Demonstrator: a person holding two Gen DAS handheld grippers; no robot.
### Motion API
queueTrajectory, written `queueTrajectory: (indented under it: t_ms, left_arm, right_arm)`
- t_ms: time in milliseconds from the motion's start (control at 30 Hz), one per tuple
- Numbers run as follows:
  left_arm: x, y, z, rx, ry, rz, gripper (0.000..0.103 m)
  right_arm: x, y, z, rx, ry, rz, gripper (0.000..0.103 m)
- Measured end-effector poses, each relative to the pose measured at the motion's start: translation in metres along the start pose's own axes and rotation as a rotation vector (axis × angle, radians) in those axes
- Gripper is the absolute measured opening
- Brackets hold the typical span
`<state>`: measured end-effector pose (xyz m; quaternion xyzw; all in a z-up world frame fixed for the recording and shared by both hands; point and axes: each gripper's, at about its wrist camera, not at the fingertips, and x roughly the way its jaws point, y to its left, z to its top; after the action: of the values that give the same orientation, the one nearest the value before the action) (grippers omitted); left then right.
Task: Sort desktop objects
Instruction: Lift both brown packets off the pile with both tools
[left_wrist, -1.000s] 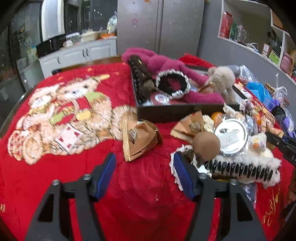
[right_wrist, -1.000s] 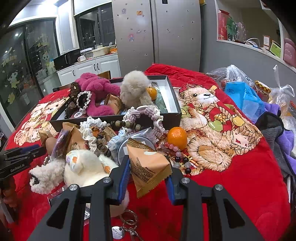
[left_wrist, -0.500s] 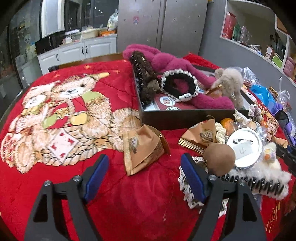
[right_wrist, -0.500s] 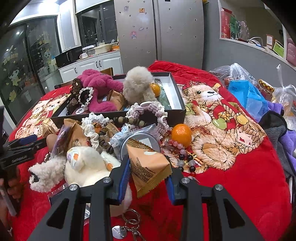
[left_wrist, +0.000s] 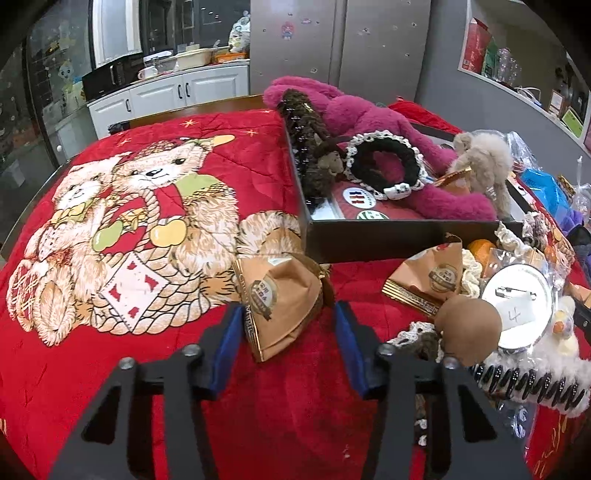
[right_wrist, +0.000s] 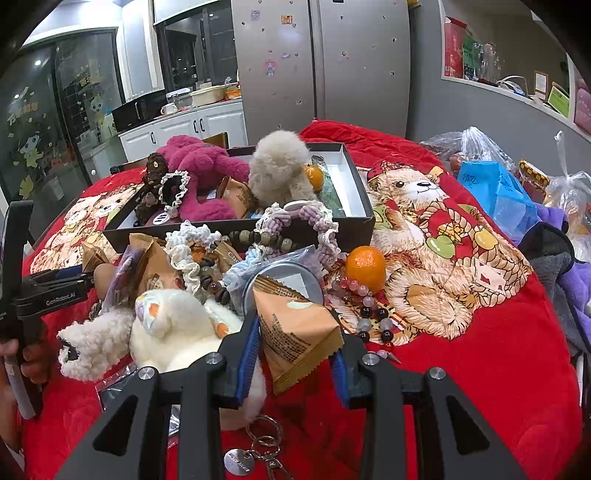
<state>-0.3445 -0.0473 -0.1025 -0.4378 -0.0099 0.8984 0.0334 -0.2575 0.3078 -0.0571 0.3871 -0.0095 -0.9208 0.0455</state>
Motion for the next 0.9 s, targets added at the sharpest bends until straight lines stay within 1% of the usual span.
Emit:
queueTrajectory:
  t_ms: [67, 167, 433, 600, 900]
  left_arm:
    - [-0.001, 0.001, 0.0, -0.005, -0.003, 0.012, 0.031]
    - [-0.003, 0.001, -0.001, -0.005, -0.007, 0.014, 0.029]
    - [-0.019, -0.008, -0.005, 0.023, -0.046, 0.029, 0.029]
    - [-0.039, -0.012, -0.006, 0.027, -0.082, 0.009, 0.029]
    - [-0.08, -0.023, -0.009, 0.016, -0.157, -0.042, 0.029]
  right_arm:
    - [0.0, 0.0, 0.0, 0.001, -0.002, -0.003, 0.035]
    - [-0.002, 0.0, 0.001, 0.003, -0.008, -0.005, 0.035]
    - [-0.008, 0.003, 0.002, -0.003, -0.031, 0.001, 0.035]
    - [-0.013, 0.005, 0.003, -0.005, -0.049, 0.003, 0.035]
    - [-0.032, 0.017, 0.008, -0.023, -0.122, 0.019, 0.035]
